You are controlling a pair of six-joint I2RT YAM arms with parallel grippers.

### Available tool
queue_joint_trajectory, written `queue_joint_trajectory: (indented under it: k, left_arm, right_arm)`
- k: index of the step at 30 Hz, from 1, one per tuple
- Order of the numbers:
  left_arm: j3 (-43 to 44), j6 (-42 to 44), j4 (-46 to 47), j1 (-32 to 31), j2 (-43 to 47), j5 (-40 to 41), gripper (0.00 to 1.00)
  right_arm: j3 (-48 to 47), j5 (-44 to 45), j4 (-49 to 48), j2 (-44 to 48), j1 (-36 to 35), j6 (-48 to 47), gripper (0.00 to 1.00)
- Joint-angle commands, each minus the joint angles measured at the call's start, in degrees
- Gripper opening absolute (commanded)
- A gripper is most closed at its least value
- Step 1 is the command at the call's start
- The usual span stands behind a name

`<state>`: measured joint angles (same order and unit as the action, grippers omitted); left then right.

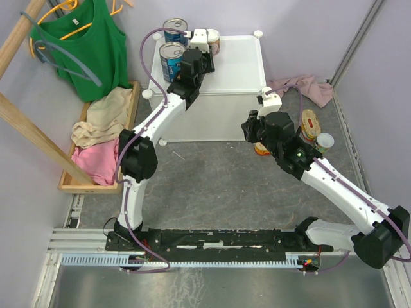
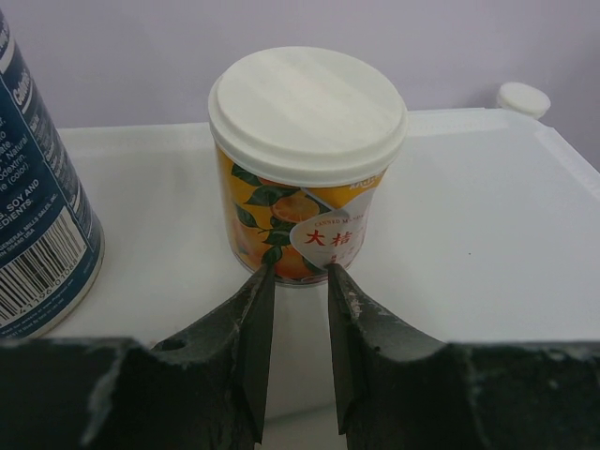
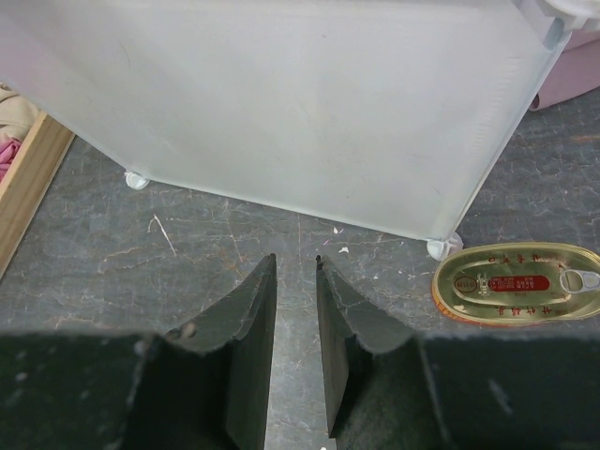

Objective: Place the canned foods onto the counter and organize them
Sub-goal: Place the canned food on the counter.

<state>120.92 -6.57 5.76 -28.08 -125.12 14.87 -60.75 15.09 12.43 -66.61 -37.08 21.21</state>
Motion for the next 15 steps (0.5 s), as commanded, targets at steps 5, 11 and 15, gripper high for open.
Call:
queue_joint_trajectory:
  k: [5,11,15]
  left_arm:
    - [2.71,-1.87,2.86,0.35,-0.08,-0.69,0.37]
    - [1.67,-2.06,1.98,0.04,1.59,-1.53,0.42]
    - [-1.63,-1.04,2.44,-0.72,4.84,-1.45,0.61]
  right_arm:
    - [-2.40,0.73,-3.28,0.02,-0.38,-0.75,0.32]
    - [-2.59,1.18,-2.48,0.41,-0.36,-0.91,0.32]
    - [-2.93,1.51,-1.27,0.30,-0.36,-0.98,0.37]
